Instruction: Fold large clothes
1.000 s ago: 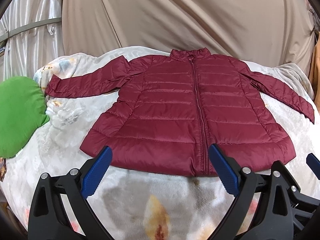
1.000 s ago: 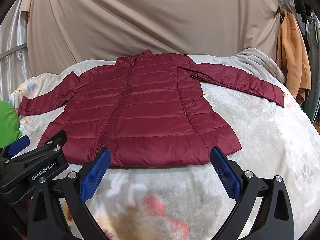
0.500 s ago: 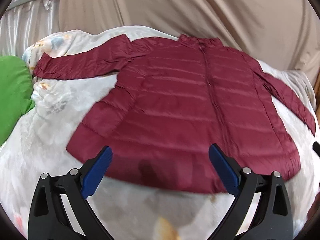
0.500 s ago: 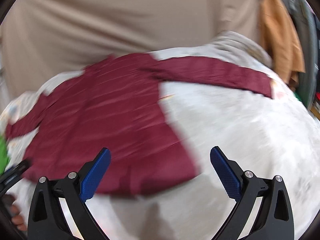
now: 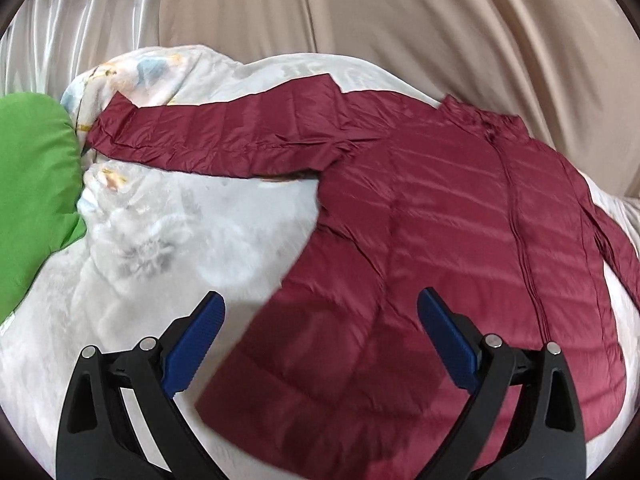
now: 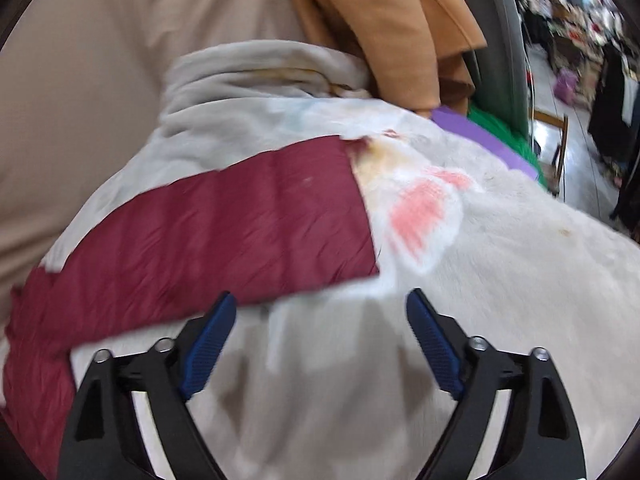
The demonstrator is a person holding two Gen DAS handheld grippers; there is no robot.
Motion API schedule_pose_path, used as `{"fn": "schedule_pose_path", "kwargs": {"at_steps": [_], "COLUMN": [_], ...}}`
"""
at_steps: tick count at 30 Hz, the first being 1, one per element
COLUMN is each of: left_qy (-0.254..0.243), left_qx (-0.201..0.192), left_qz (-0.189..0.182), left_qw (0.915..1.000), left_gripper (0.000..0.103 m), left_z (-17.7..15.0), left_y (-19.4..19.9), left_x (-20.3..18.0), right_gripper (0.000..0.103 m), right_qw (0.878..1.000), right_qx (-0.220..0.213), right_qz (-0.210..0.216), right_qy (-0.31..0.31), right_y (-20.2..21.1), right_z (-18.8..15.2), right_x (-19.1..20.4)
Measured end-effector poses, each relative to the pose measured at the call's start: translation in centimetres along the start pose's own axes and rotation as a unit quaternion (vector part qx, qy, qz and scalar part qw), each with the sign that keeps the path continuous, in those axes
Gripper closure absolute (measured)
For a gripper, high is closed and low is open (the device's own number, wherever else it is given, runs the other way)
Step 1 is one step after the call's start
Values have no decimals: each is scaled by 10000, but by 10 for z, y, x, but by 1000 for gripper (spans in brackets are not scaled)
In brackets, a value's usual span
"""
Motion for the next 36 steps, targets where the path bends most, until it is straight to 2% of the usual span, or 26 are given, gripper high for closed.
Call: {"fn": "schedule_pose_path", "kwargs": {"at_steps": [2, 4, 6, 7, 8, 11, 14, 16, 17, 20, 21, 22, 24, 25, 27, 29, 31, 33, 35, 36], "left_qy": [69, 60, 30, 5, -12, -30, -68, -95, -109, -125, -121, -113, -60, -19, -17, -69, -98, -110, -77, -56], "left_qx": [15, 14, 26, 33, 31, 8, -31, -59, -66, -154, -173, -152, -45, 81, 236, 260, 266, 241, 239, 256], "left_qz": [-24, 5, -12, -30, -42, -112, -220, -306, -368, -574, -640, -705, -876, -937, -993, -947, -961, -1094, -1360, -1486], "left_qw": [10000, 10000, 10000, 10000, 10000, 9999, 9997, 9995, 9992, 9982, 9977, 9973, 9961, 9956, 9948, 9951, 9950, 9936, 9904, 9885], "left_gripper": [8, 8, 8, 8, 8, 8, 8, 8, 8, 8, 8, 8, 8, 8, 8, 8, 8, 8, 8, 8], "left_z": [7, 10, 10, 11, 10, 11, 13, 14, 15, 16, 15, 13, 8, 3, -5, -10, -10, -4, 4, 11], "left_y": [-8, -15, -20, -22, -24, -29, -32, -32, -31, -28, -29, -30, -38, -46, -57, -62, -61, -54, -44, -41], "left_x": [3, 4, 2, 1, 0, -6, -15, -22, -26, -38, -42, -44, -47, -47, -48, -48, -50, -53, -55, -57], "right_gripper": [27, 28, 43, 73, 96, 96, 97, 97, 97, 96, 90, 88, 79, 78, 76, 68, 58, 51, 49, 47], "right_qw": [9997, 9996, 9997, 9995, 9990, 9968, 9805, 9613, 9474, 8978, 8769, 8595, 8288, 8153, 7900, 7755, 7815, 7987, 8230, 8402], "right_qx": [106, 158, 34, 31, 49, -325, -853, -932, -915, -612, -327, -45, 428, 547, 585, 448, 342, 304, 280, 303], "right_qz": [190, 80, 70, 204, 378, 731, 1442, 2082, 2435, 3330, 3636, 3843, 3999, 3928, 3777, 3744, 3759, 3721, 3584, 3481], "right_qy": [-118, -231, -248, -242, -248, 88, 1031, 1544, 1862, 2815, 3127, 3370, 3889, 4219, 4794, 5064, 4968, 4719, 4398, 4148], "right_y": [-18, -29, -29, -30, -30, -9, 36, 61, 75, 103, 107, 107, 103, 104, 112, 128, 138, 143, 143, 136], "right_z": [6, 7, 13, 16, 19, 31, 32, 19, 5, -63, -96, -126, -191, -225, -276, -298, -292, -273, -247, -227], "right_x": [-3, 0, 6, 12, 19, 70, 168, 236, 275, 380, 414, 438, 476, 487, 495, 483, 466, 446, 420, 403]}}
Point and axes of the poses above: each gripper's, at about its wrist camera, not at the fingertips, and y roughly against the way its jaws point, x to its left, z to its top, the point moved 2 cm from there along -y, roughly the way its jaws point, and after that the axes turned 4 degrees about y, right-handed, at the moved point
